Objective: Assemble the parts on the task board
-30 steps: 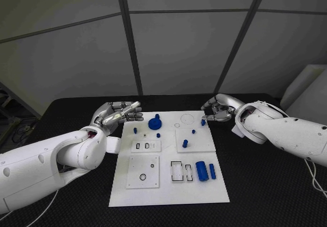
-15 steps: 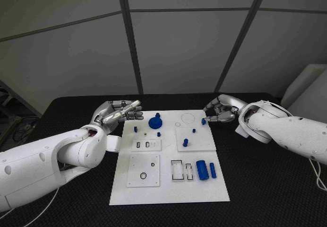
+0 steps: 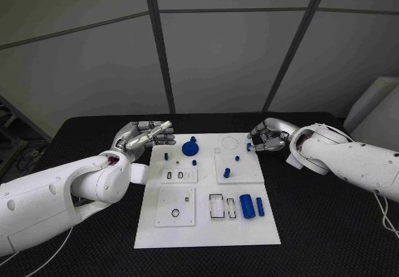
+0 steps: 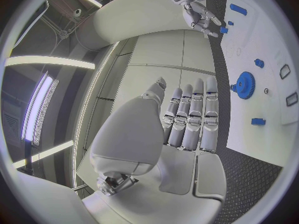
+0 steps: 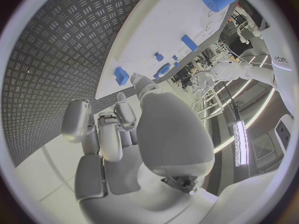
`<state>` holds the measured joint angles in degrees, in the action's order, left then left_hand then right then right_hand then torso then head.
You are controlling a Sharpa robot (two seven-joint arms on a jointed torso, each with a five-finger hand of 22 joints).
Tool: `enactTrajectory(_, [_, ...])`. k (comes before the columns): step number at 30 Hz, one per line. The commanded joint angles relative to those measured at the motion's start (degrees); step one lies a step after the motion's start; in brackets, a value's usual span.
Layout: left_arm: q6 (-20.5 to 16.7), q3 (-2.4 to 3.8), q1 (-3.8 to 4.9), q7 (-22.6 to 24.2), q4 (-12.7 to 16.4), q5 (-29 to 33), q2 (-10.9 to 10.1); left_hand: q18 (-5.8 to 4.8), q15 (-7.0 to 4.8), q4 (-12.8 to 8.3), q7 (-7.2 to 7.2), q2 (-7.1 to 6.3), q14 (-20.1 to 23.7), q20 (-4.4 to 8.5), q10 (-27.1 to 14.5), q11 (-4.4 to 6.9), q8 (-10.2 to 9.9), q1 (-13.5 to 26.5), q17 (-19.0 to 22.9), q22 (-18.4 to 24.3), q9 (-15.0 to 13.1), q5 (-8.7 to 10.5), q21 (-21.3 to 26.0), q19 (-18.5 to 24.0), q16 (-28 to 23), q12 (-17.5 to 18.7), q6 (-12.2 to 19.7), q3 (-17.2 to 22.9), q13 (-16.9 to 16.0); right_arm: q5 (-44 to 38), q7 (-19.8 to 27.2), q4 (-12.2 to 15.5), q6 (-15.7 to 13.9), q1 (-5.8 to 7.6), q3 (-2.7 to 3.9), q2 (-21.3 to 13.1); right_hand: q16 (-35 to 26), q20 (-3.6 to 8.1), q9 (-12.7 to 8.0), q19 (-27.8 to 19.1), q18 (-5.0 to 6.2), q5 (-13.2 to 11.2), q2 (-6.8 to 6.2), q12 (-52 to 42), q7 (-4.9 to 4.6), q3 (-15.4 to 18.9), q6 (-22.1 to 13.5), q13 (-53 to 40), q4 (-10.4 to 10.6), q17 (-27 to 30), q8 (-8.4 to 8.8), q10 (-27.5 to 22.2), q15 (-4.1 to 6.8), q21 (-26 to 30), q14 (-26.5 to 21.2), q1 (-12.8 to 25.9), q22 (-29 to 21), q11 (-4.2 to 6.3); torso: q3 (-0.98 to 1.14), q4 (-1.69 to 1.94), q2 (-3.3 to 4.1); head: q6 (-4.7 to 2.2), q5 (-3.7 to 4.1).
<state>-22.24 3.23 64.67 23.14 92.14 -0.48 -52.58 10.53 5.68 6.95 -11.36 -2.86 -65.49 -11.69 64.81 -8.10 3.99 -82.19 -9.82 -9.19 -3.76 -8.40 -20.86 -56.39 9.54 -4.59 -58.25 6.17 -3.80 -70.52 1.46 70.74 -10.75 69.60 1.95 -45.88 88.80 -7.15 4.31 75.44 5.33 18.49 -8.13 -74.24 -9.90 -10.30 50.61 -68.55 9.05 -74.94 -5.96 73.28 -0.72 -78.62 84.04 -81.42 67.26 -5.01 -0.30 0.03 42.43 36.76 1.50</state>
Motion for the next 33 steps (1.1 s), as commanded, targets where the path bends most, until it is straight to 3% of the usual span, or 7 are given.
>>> enactTrajectory(1, [0.73,0.05,0.09,-0.04,-0.03,-0.53,0.08,-0.18,0.05,-0.10,-0.38,0.25,0.29,0.04,0.01,-0.34,-0.22,0.17,-0.09,0.08,0.07,0.21,-0.12,-0.26,-0.25,0.36,0.12,0.13,0.00,-0.31,0.17,-0.26,1.72,-0.13,0.03,0.35,-0.12,0.08,0.08,-0.20,-0.63,0.29,0.01,-0.20,0.01,0.27,0.52,-0.07,-0.24,-11.49,-0.09,0.02,-0.10,0.20,5.12,-0.37,0.04,0.02,0.00,-0.04,0.01,0.13,-0.01])
enactTrajectory(33, [0.69,0.05,0.09,-0.10,-0.33,-0.53,0.30,-0.18,0.07,-0.15,-0.38,0.25,0.32,0.02,0.01,-0.34,-0.22,0.18,-0.12,0.09,0.06,0.21,-0.08,-0.23,-0.33,0.39,0.13,0.14,-0.01,-1.49,-0.47,-2.65,2.11,-0.48,0.02,1.94,-0.09,0.21,0.51,0.09,-0.70,0.40,1.51,-0.84,0.20,-0.01,3.81,-0.96,-0.73,-11.61,-1.50,0.82,0.06,0.01,5.14,-0.85,0.45,0.24,0.06,-0.02,-0.05,0.48,-0.06])
